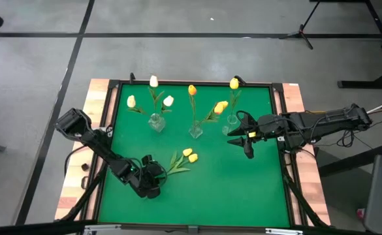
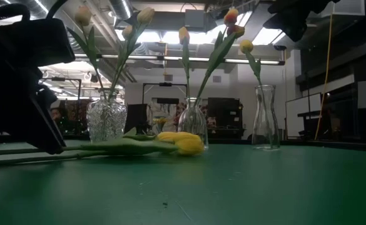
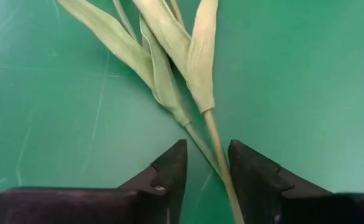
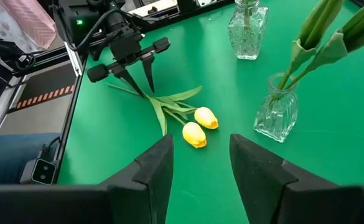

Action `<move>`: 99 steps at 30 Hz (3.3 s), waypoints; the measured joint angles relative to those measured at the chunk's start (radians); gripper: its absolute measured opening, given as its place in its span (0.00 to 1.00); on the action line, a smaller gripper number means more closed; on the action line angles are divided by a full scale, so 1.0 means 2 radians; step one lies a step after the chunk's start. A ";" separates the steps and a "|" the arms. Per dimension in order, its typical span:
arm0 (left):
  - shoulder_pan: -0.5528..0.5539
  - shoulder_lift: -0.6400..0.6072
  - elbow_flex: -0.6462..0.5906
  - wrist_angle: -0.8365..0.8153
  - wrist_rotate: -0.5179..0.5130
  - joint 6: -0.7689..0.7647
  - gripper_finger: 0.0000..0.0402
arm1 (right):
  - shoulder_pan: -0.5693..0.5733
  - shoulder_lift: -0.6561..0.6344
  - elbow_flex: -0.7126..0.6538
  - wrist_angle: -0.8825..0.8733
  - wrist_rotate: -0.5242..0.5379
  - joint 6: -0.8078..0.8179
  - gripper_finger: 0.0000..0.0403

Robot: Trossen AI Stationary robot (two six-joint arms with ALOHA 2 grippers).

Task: Sort flowers into vase by color
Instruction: Put the right yellow flower into the right transparent vase

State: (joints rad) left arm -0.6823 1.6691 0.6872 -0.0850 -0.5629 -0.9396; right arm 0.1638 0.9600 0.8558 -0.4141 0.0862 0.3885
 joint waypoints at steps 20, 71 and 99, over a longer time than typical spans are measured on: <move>0.003 0.000 0.000 0.034 -0.015 0.004 0.01 | 0.000 0.000 0.000 0.000 0.000 0.004 0.39; 0.095 -0.227 0.001 0.376 0.051 0.435 0.00 | 0.215 0.048 0.000 0.151 0.183 -0.080 0.39; 0.157 -0.207 0.000 0.538 0.186 0.488 0.00 | 0.113 0.187 0.000 0.514 0.130 -0.245 0.39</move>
State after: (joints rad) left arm -0.3683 1.2557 0.6880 0.9914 -0.1918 0.0364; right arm 0.3904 1.3331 0.8562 0.6136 0.3471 -0.1012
